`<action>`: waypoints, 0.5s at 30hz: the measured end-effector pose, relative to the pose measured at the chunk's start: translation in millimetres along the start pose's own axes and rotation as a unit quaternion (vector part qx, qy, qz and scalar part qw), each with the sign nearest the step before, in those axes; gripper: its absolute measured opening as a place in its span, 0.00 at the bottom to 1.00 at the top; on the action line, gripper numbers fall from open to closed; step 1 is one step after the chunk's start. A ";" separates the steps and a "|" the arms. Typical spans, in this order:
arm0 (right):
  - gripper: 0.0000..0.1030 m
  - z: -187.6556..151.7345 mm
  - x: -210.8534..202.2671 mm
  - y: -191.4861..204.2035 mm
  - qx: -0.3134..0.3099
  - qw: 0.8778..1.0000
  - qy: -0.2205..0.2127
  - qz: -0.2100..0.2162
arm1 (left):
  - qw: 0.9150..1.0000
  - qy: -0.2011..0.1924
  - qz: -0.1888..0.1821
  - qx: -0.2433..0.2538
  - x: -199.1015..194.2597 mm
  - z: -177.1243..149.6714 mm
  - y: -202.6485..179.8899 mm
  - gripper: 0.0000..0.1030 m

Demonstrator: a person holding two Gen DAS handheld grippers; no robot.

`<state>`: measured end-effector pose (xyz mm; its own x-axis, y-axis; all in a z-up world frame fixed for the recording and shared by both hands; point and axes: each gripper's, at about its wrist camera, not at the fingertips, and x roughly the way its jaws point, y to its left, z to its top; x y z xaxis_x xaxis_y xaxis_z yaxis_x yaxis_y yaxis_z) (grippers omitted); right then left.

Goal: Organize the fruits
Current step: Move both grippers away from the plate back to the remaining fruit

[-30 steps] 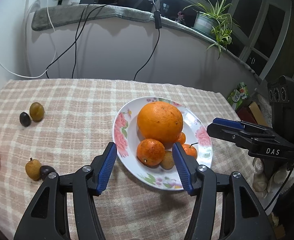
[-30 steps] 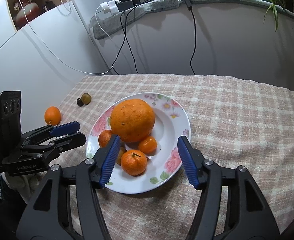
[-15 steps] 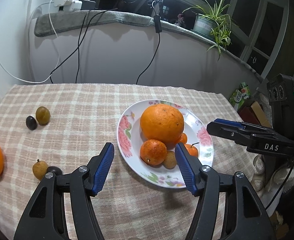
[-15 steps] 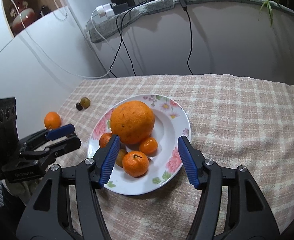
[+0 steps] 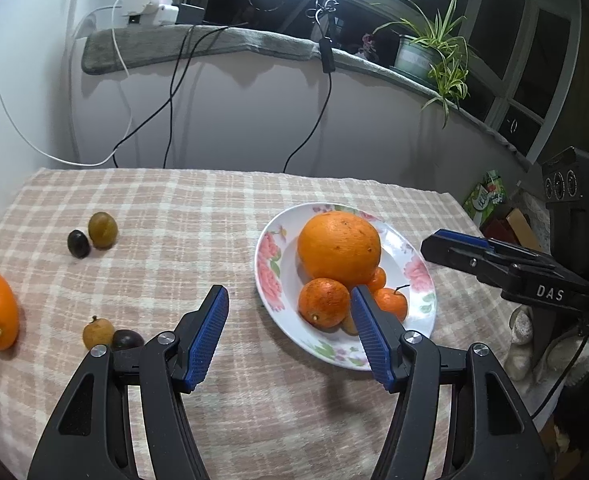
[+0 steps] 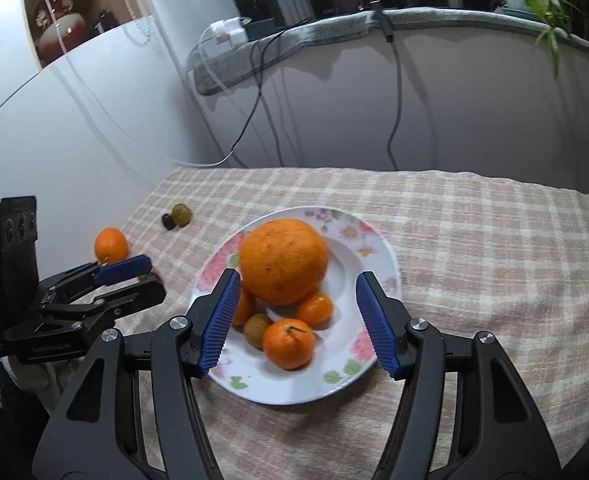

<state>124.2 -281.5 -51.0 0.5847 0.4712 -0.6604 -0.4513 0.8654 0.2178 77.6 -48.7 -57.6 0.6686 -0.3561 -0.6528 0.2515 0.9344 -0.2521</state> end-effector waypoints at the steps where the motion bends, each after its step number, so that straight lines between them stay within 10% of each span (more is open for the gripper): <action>1: 0.61 0.4 1.6 4.2 -0.008 1.000 0.004 0.001 | 1.000 0.000 0.001 0.000 -0.4 0.0 0.8 0.61; 15: 0.61 6.6 22.8 50.0 -0.067 0.997 0.038 0.000 | 1.000 -0.010 0.014 -0.021 -11.7 -3.1 30.0 0.61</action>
<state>119.5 -226.4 -50.4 0.5338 0.4525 -0.7144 -0.5410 0.8320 0.1227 75.1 -16.5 -59.8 0.6889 -0.3285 -0.6461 0.2025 0.9431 -0.2637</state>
